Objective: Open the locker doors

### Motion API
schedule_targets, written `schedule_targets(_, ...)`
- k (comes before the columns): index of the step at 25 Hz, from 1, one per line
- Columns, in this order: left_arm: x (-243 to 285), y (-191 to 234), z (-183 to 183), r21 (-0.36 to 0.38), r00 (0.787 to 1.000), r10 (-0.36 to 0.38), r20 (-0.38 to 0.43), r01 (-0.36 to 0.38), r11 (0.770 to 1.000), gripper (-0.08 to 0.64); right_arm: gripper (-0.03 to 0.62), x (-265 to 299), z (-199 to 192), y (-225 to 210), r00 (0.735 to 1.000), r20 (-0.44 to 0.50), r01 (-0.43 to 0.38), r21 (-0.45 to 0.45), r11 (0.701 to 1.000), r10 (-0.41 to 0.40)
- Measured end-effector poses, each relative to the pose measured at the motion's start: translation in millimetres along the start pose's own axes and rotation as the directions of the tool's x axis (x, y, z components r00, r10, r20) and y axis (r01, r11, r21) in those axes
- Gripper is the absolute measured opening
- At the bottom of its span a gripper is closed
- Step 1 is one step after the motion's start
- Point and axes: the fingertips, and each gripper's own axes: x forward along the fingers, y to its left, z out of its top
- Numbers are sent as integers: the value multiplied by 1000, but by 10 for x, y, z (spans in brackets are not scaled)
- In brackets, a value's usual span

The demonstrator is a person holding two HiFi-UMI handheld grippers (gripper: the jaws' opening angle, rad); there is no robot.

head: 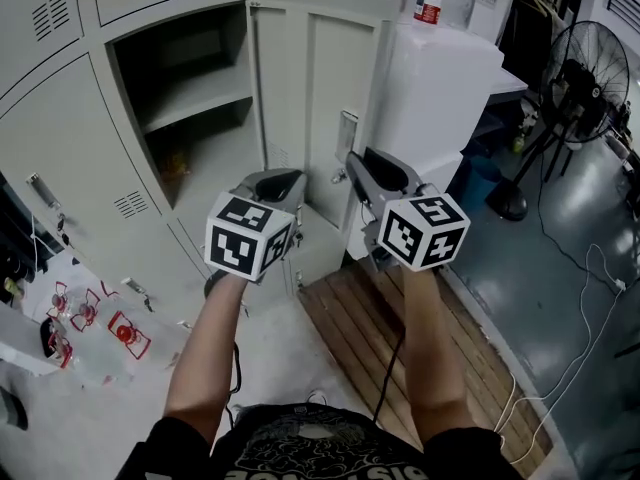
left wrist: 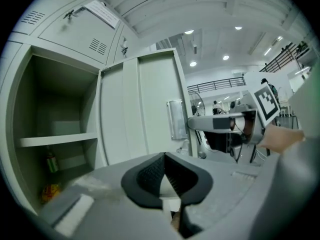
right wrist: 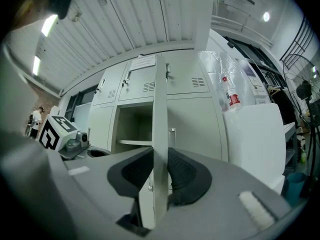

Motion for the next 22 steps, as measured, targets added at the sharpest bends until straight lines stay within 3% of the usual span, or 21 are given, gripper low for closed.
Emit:
schedule_targets(9, -111, 70, -37, -4, 998, 54, -28, -54, 999, 3, 91, -8, -6, -3, 1000, -1, 11, -14, 1000, -11)
schedule_targets(15, -253, 122, -61, -7, 998, 58, -31, -58, 998, 3, 95, -137, 129, 39, 996, 33, 87, -63, 994, -85)
schedule_targets(22, -618, 227, -147, -18, 998, 52, -28, -53, 998, 3, 97, -239, 135, 342, 993, 25, 113, -73, 991, -112)
